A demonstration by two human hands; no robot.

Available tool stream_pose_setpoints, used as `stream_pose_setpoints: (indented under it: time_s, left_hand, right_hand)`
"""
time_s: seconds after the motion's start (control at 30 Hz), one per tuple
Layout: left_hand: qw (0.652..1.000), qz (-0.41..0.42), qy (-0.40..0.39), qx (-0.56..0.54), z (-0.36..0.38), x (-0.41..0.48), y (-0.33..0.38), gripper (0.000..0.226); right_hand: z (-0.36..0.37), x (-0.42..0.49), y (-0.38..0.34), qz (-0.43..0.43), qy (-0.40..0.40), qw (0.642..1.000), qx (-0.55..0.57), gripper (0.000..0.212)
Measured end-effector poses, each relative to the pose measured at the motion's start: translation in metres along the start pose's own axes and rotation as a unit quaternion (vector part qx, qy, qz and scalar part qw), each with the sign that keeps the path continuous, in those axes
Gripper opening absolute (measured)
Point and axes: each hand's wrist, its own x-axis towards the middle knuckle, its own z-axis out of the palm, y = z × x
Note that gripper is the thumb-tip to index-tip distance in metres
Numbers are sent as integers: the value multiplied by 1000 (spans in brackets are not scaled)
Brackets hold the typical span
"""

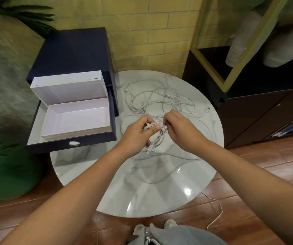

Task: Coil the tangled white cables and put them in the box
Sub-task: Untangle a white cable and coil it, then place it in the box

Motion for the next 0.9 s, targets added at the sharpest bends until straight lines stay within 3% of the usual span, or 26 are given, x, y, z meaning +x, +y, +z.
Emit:
stream_pose_setpoints:
  time_s: [0.1,0.17,0.27,0.33,0.37,0.47,0.53,0.63,0.77,0.9]
  left_hand:
    - [1000,4,7,-4,-3,0,-3,19]
    - [1000,9,13,-16,-2,0,-4,15]
    - [999,13,35,-25,-2,0,-5,13]
    - [999,11,40,-25,-4,-1,-7,14]
    - [999,7,40,-26,-5,-1,-8,16]
    - [1000,1,20,-22,-7,-3,-12,17]
    - [1000,0,2,-18,-7,-4,-13,16]
    - [1000,-2,-18,2,-10,-6,-12,16]
    - [996,35,-61,50,-18,-10,-9,9]
    - [987,49,-90,123,-25,-11,-12,7]
  right_hand:
    - [4,-1,0,46,16,998,36,15]
    - [6,-1,-4,129,-6,985,119,14]
    - [11,-6,-12,269,-78,900,334,22]
    - [14,-7,-16,302,-70,850,427,26]
    - [13,-7,-16,306,-56,842,440,27]
    - [9,1,-13,292,-19,891,346,20]
    - [5,5,-10,244,-8,942,231,12]
    - [0,8,-7,147,-24,984,93,13]
    - [-4,12,0,-7,-9,998,-59,12]
    - [-12,15,-2,-35,-7,992,-119,8]
